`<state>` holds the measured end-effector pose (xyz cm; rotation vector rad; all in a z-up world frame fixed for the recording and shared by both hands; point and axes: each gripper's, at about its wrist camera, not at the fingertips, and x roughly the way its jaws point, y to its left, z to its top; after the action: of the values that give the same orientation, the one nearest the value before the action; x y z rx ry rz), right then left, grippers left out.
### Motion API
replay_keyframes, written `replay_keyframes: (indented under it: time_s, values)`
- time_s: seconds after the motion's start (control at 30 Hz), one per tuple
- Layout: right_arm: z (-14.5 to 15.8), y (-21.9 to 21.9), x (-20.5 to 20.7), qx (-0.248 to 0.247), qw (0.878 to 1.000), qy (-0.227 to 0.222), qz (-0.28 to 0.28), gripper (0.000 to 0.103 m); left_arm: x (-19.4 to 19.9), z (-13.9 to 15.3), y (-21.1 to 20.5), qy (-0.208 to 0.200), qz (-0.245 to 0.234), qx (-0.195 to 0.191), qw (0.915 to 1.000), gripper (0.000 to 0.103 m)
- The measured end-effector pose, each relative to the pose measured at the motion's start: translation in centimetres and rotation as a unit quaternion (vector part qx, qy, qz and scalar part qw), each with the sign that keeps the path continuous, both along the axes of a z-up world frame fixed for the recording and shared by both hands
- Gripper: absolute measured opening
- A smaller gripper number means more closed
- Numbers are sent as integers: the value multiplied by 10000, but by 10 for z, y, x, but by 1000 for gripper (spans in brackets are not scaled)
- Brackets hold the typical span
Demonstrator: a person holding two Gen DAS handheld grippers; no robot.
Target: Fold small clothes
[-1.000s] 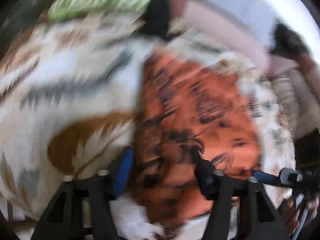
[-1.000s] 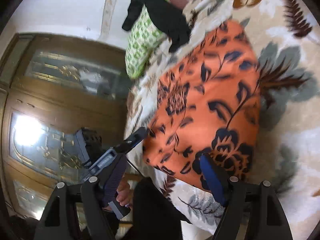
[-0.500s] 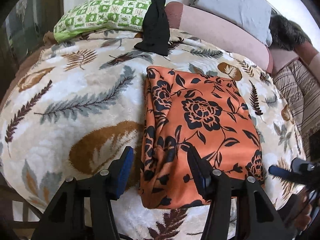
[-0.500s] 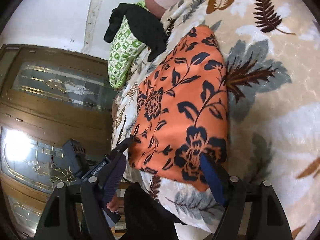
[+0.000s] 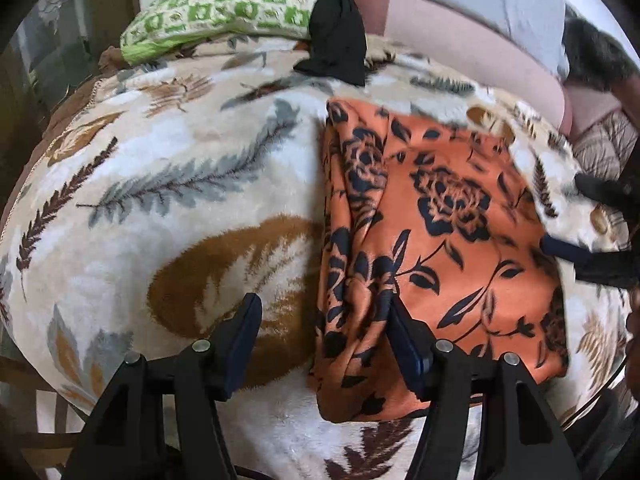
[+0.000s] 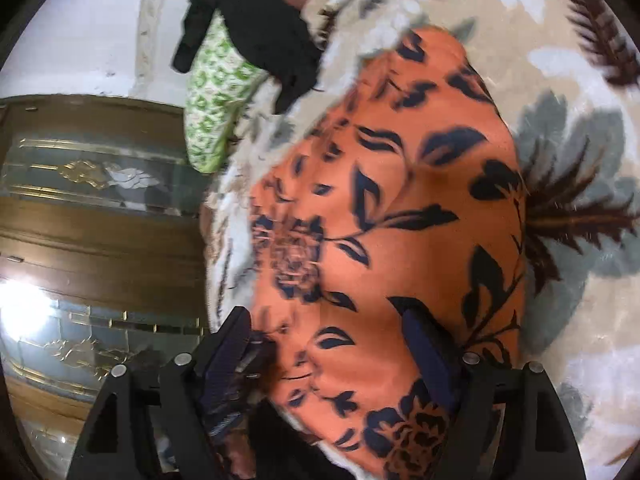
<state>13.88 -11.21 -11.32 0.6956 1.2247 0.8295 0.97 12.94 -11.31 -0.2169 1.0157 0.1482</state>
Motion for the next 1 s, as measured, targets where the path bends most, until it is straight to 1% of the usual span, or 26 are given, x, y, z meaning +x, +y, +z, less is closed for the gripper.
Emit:
replay_keyframes:
  time_s: [0.07, 0.1, 0.13, 0.17, 0.2, 0.23, 0.27, 0.3, 0.37, 0.4, 0.43, 0.47, 0.5, 0.53, 0.57, 0.6, 0.63, 0.7, 0.73, 0.8, 0.83, 0.87, 0.9, 0.97, 1.0]
  values:
    - [14, 1, 9, 110, 9997, -178, 87, 81, 2, 7, -1, -170, -7, -16, 9999, 64]
    - [17, 1, 18, 71, 9998, -194, 56, 81, 7, 7, -2, -224, -23, 41, 9997, 65]
    - [12, 1, 29, -29, 9999, -143, -19, 81, 17, 2, -2, -146, -37, 124, 9998, 65]
    - [4, 1, 39, -172, 9998, -25, -79, 82, 24, -3, -1, -46, -41, 166, 9998, 68]
    - [-17, 1, 53, -480, 9981, 331, -186, 82, 36, -14, 1, 150, -48, 184, 9997, 72]
    - [-26, -2, 57, -402, 9969, 606, -296, 81, 40, -17, 3, 240, -37, 174, 9996, 72]
    - [-26, -6, 59, -206, 9964, 720, -404, 81, 43, -15, 6, 261, -9, 108, 9996, 71]
    - [-17, -6, 58, -125, 9973, 635, -350, 82, 40, -4, 7, 115, 58, 90, 9999, 71]
    - [6, -6, 58, -14, 9996, 200, -188, 82, 40, 9, 6, -116, 102, 165, 9997, 71]
    - [12, -7, 62, -9, 9998, 52, -193, 82, 45, 15, 4, -244, 43, 204, 9995, 71]
    - [11, -7, 68, -36, 9997, 45, -228, 82, 50, 14, 3, -259, 12, 246, 9994, 71]
    - [7, -7, 75, -78, 9995, 95, -280, 82, 59, 7, 2, -169, -4, 392, 9991, 71]
    - [-8, -6, 88, -196, 9988, 292, -354, 82, 71, -9, 3, 127, 6, 593, 9982, 72]
    - [-20, -5, 93, -234, 9979, 478, -381, 82, 77, -22, 6, 365, -17, 531, 9979, 72]
    - [-28, -6, 97, -132, 9966, 666, -461, 82, 80, -28, 11, 436, 29, 364, 9984, 72]
    - [-24, -7, 97, -93, 9967, 648, -483, 82, 78, -24, 13, 362, 66, 309, 9988, 72]
    - [-14, -5, 97, -87, 9982, 458, -379, 83, 77, -21, 11, 297, 13, 414, 9987, 72]
    - [7, -3, 98, -39, 9997, -23, -241, 83, 77, -24, 7, 285, -63, 561, 9980, 72]
    - [7, -3, 104, -80, 9995, -106, -297, 83, 78, -25, 6, 285, -53, 569, 9980, 73]
    - [-12, -3, 117, -399, 9981, 106, -464, 83, 78, -24, 9, 306, 29, 454, 9985, 73]
    - [-28, -6, 124, -643, 9957, 323, -585, 83, 78, -24, 8, 318, 36, 450, 9985, 73]
    - [-37, -12, 124, -566, 9939, 528, -782, 81, 77, -22, 7, 323, 31, 514, 9982, 73]
    - [-32, -15, 120, -452, 9944, 464, -840, 81, 75, -21, 7, 291, 24, 545, 9981, 73]
    - [-6, -13, 101, -383, 9973, 25, -624, 81, 75, -19, 7, 276, 29, 551, 9981, 73]
    - [3, -13, 91, -316, 9981, -63, -524, 81, 74, -18, 6, 259, 63, 540, 9982, 73]
